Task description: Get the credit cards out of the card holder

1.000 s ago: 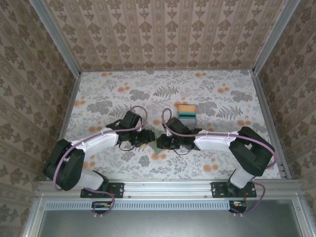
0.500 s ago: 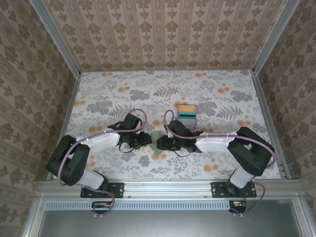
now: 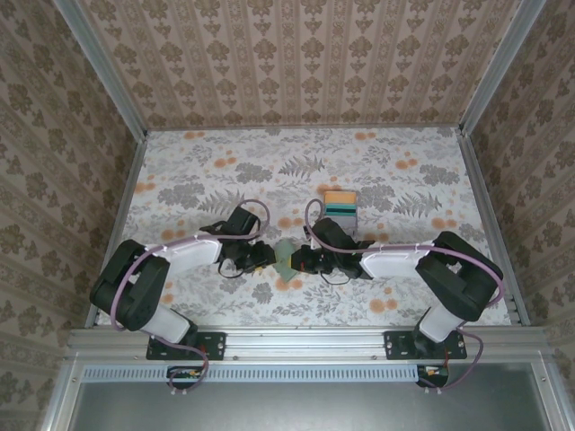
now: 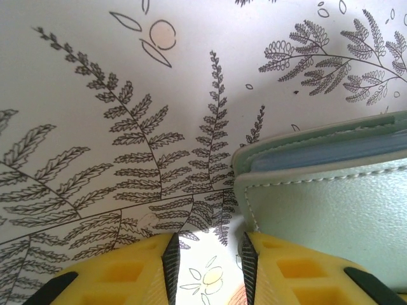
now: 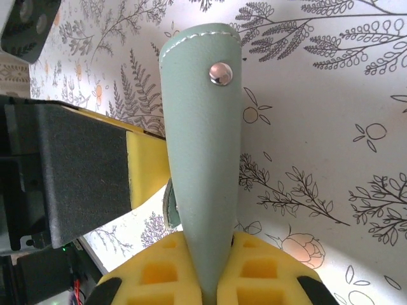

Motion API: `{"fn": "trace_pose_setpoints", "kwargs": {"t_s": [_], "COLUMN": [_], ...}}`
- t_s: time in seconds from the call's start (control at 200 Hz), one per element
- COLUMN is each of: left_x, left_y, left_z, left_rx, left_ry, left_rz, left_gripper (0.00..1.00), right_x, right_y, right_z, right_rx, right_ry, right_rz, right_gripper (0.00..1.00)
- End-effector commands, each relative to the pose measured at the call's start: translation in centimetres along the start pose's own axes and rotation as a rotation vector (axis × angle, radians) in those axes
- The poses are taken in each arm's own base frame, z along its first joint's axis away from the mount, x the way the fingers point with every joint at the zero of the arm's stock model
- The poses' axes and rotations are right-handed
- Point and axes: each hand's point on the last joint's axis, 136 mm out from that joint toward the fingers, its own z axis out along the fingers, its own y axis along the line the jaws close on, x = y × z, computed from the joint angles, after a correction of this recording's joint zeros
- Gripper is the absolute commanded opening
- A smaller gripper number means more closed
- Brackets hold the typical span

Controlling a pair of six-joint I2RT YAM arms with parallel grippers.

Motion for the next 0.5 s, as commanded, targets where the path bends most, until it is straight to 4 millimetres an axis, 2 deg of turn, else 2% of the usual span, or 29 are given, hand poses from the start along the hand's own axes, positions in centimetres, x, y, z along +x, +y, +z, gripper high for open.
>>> {"fn": "trace_pose_setpoints", "kwargs": {"t_s": [0.0, 0.22, 0.32, 0.495], "left_x": [-0.5, -0.7, -0.4, 0.2], "left_y": [-0.9, -3.7, -4.5, -4.5], "left_z": [-0.9, -4.0, -3.9, -3.2], "left_rx": [-0.008, 0.062, 0.098, 0.099], "left_ry": [-0.020, -0.074, -0.059, -0.022], "left_rz": [0.039, 0.049, 0.035, 0.020], "left_gripper": [0.34, 0.40, 0.42, 0.42], "right_x": [-0.3, -0.6, -0.7, -0.9], "right_y": [0.8, 1.8, 2.3, 3.3], "right_z": [-0.6, -1.0, -1.0, -1.2], "right_rx": [-0.012, -0.005, -0.016, -0.035], "right_ry": [-0.012, -0.028, -0.031, -0.039], "right_rz": [-0.019, -0.052, -0.061, -0.071], "right_gripper": [0.00, 0.00, 0.00, 0.00]}}
